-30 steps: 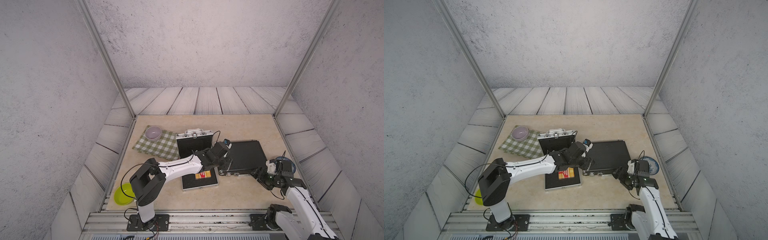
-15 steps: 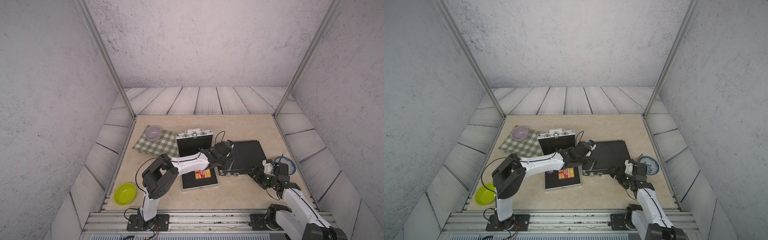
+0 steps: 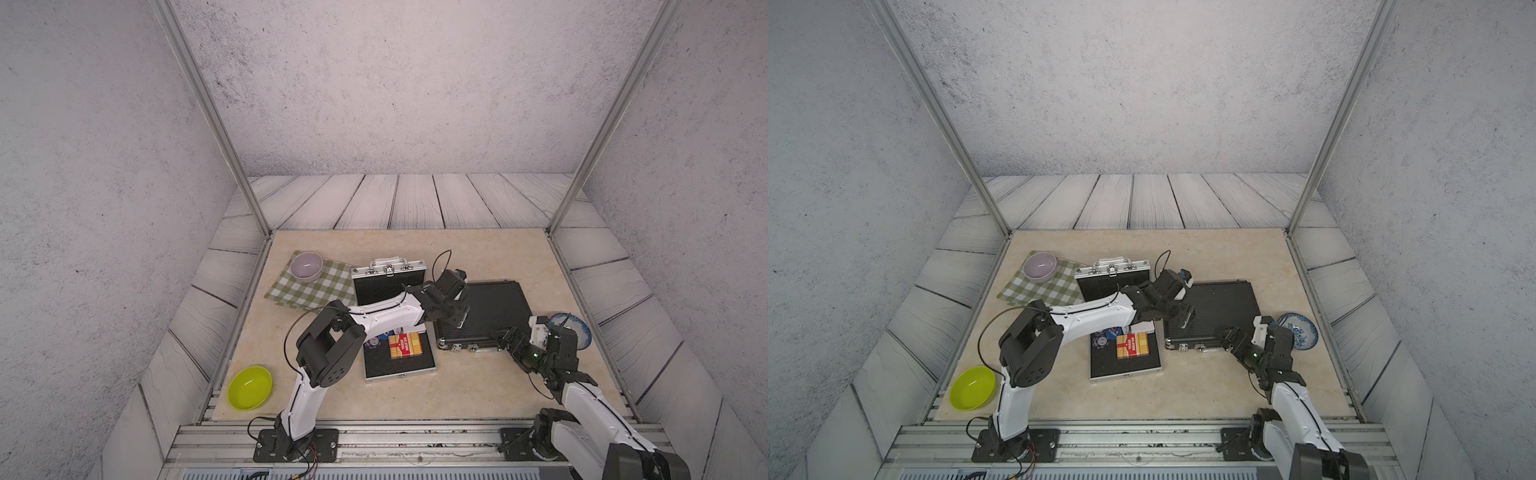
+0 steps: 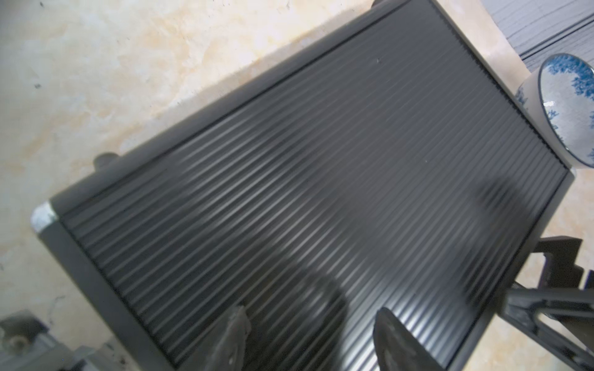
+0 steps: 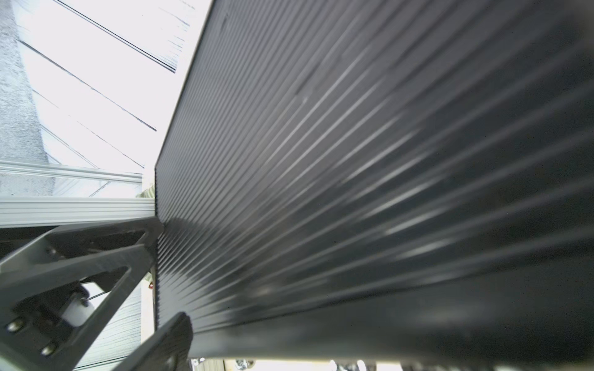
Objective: Open the poker set cases
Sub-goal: Pick up the poker set case from the center of the board.
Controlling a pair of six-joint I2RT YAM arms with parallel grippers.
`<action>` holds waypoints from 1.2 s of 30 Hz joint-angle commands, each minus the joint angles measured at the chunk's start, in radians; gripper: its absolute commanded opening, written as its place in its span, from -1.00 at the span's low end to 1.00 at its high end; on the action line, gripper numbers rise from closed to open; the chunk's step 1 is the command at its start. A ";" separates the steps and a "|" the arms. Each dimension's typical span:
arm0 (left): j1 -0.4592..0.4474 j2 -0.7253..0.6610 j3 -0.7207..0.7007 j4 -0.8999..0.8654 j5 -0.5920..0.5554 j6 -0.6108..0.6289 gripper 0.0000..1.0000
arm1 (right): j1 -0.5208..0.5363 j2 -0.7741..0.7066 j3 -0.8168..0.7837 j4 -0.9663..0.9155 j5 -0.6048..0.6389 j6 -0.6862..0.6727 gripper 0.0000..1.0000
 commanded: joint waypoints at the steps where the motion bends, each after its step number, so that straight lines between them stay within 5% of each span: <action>1: 0.015 0.049 0.025 -0.064 0.011 0.014 0.33 | 0.004 0.027 -0.003 0.106 -0.045 0.013 0.99; 12: 0.018 0.079 0.051 -0.073 0.045 0.013 0.33 | 0.005 0.255 0.020 0.229 -0.236 0.045 0.80; 23: 0.019 0.084 0.049 -0.061 0.044 0.009 0.33 | 0.005 0.030 0.019 0.131 -0.279 0.077 0.47; 31: 0.024 0.099 0.046 -0.058 0.048 0.001 0.33 | 0.005 0.054 0.015 0.066 -0.233 0.022 0.65; 36: 0.046 0.116 0.037 -0.060 0.054 -0.020 0.33 | 0.005 0.136 -0.022 0.205 -0.233 0.040 0.75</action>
